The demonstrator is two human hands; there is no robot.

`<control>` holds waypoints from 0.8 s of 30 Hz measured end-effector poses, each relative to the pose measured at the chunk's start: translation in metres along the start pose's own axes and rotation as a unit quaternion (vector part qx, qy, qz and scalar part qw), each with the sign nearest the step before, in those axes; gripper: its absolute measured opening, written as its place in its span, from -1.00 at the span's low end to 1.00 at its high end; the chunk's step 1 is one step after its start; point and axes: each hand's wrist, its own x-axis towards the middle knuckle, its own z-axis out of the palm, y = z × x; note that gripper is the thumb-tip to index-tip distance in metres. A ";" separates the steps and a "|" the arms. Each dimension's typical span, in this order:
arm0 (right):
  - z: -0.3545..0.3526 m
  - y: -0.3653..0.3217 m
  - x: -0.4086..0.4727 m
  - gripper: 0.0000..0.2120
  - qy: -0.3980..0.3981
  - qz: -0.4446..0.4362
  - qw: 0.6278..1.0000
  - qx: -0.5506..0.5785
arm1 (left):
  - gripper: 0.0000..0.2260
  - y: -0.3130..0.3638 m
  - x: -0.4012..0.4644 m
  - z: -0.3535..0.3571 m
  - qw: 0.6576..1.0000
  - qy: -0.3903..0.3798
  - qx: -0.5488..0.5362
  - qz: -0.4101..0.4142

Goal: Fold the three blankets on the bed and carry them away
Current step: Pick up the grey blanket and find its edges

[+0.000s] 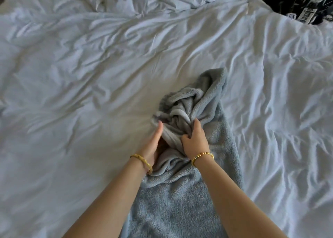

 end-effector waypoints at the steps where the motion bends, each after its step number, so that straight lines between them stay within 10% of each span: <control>1: -0.001 0.003 -0.004 -0.48 0.003 0.002 1.000 -0.022 | -0.44 0.005 0.006 -0.002 0.998 0.064 0.011 -0.009; 5: -0.003 0.006 -0.023 -0.58 0.140 0.005 0.978 -0.156 | -0.73 0.015 0.025 -0.003 0.979 0.182 0.093 0.024; 9: -0.003 -0.015 -0.019 -0.58 0.275 -0.219 0.915 -0.198 | -0.68 0.012 0.035 -0.001 0.933 0.209 0.290 0.040; 12: -0.001 -0.038 0.001 -0.63 0.201 -0.321 0.887 -0.266 | -0.58 0.012 0.038 -0.003 0.908 0.211 0.362 0.023; 17: -0.006 -0.041 0.030 -0.66 0.026 -0.157 0.877 -0.454 | -0.52 0.028 0.036 -0.016 0.929 0.294 0.222 -0.022; 22: -0.037 -0.075 0.029 -0.64 0.197 -0.076 0.972 -0.104 | -0.47 0.098 0.025 -0.002 0.928 0.340 0.055 0.144; 24: -0.051 -0.096 0.030 -0.58 0.278 -0.065 0.956 0.076 | -0.47 0.130 0.018 0.003 0.903 0.359 0.094 0.217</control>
